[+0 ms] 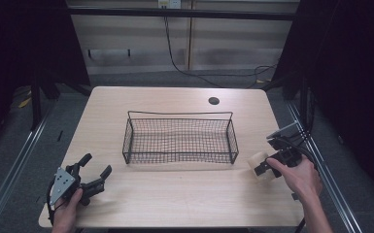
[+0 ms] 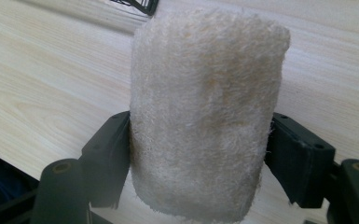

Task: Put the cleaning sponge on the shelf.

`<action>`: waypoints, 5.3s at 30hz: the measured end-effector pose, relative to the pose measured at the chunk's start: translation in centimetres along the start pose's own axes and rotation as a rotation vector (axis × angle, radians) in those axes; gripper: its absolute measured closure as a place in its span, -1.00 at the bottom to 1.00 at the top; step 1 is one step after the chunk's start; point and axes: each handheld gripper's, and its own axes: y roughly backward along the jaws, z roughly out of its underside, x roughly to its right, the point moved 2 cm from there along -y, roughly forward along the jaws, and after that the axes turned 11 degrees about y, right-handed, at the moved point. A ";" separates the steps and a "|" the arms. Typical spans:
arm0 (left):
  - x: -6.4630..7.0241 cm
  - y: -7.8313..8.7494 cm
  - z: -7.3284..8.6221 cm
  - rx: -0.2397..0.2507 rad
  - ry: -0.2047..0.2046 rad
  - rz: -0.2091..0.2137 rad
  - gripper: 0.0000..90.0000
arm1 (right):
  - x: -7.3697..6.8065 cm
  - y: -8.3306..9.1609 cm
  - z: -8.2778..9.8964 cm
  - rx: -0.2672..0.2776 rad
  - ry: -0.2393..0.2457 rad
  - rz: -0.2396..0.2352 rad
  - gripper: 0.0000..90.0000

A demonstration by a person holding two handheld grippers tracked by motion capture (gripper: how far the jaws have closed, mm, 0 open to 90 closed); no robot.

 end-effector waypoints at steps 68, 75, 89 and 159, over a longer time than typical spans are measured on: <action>0.0 0.0 0.0 0.002 0.004 -0.002 -0.65 | -6.3 5.1 -7.8 0.023 0.162 0.003 -0.38; 0.0 0.0 0.0 0.000 0.000 0.001 -0.65 | -6.7 5.1 -9.0 0.032 0.171 -0.021 -0.38; 0.0 0.0 0.0 0.000 0.000 0.001 -0.65 | -6.8 4.0 -10.8 0.028 0.147 -0.026 -0.38; 0.0 0.0 0.0 0.000 0.000 0.003 -0.65 | -5.6 -4.1 -13.9 0.009 -0.107 0.007 -0.38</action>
